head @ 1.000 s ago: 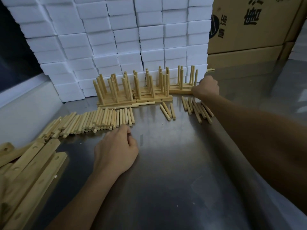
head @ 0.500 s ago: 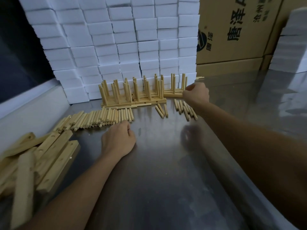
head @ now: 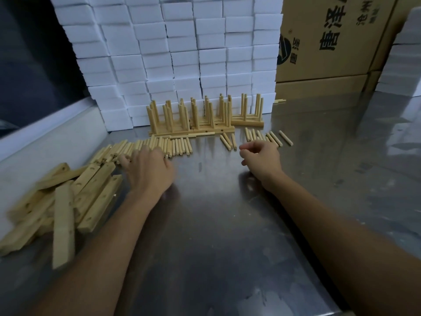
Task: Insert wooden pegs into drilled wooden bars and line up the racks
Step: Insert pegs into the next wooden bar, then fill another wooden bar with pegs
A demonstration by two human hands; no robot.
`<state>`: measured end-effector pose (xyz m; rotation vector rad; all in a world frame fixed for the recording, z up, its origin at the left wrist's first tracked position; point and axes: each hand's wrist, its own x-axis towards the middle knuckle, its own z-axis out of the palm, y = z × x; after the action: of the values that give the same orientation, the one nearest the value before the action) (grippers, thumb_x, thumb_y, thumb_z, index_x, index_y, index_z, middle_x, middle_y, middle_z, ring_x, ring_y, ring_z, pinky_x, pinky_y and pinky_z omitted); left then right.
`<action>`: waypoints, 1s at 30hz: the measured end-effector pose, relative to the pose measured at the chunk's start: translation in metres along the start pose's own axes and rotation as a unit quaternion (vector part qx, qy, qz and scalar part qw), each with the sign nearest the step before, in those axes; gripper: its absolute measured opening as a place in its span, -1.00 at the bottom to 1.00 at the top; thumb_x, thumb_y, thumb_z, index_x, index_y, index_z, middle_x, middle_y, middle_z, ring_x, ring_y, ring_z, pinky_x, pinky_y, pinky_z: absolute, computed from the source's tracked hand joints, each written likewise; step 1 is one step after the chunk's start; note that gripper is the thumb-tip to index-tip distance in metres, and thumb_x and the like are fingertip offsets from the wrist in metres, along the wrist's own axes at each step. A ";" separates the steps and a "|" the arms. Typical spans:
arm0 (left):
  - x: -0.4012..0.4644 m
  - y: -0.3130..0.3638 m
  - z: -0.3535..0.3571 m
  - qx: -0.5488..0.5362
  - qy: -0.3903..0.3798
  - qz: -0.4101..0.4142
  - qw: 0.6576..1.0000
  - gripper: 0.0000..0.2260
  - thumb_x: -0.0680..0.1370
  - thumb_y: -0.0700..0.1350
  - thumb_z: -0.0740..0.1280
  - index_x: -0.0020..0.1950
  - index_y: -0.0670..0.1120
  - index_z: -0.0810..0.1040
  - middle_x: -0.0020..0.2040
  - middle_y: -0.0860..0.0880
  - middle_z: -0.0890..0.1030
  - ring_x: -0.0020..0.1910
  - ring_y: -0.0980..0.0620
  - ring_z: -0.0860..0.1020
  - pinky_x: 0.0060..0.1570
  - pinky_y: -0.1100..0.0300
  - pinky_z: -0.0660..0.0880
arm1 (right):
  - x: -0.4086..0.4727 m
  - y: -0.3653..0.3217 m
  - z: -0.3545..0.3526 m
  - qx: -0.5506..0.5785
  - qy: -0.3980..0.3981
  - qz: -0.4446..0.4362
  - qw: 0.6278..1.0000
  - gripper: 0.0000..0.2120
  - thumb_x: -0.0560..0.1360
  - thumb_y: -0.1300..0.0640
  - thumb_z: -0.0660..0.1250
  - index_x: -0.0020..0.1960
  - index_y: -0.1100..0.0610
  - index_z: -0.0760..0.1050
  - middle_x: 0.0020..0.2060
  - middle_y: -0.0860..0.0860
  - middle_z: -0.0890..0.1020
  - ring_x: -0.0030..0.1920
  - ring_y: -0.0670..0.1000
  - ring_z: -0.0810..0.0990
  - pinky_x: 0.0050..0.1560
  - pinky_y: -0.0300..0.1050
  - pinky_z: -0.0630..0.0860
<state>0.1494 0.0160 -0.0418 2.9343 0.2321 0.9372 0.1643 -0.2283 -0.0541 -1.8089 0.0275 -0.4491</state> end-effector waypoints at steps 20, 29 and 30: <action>0.008 -0.039 -0.008 0.051 -0.072 -0.147 0.985 -0.81 0.51 -0.28 0.31 0.08 -0.09 0.58 0.16 -0.19 0.54 0.24 -0.23 0.42 0.26 -0.16 0.26 | -0.003 0.006 0.004 -0.124 -0.087 -0.046 0.987 -0.89 0.57 0.18 0.34 0.02 0.01 0.60 -0.07 -0.15 0.59 -0.24 0.02 0.65 -0.46 -0.35 0.52; 0.004 -0.036 -0.007 0.010 -0.080 -0.118 0.990 -0.78 0.49 -0.29 0.34 0.14 -0.20 0.55 0.14 -0.27 0.55 0.16 -0.30 0.49 0.11 -0.10 0.46 | -0.004 0.004 0.003 -0.125 -0.086 -0.034 0.988 -0.90 0.57 0.19 0.33 0.03 0.04 0.60 -0.09 -0.16 0.58 -0.26 0.09 0.67 -0.38 -0.18 0.64; 0.004 -0.036 -0.008 0.017 -0.080 -0.131 0.988 -0.79 0.49 -0.27 0.34 0.12 -0.20 0.54 0.12 -0.27 0.57 0.15 -0.31 0.51 0.11 -0.09 0.46 | -0.004 0.004 0.003 -0.126 -0.087 -0.034 0.988 -0.90 0.57 0.19 0.33 0.02 0.03 0.60 -0.08 -0.16 0.58 -0.25 0.10 0.67 -0.39 -0.20 0.63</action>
<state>0.1429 0.0522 -0.0367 2.8921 0.6127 0.6648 0.1623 -0.2254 -0.0598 -2.0981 -0.1025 -0.3466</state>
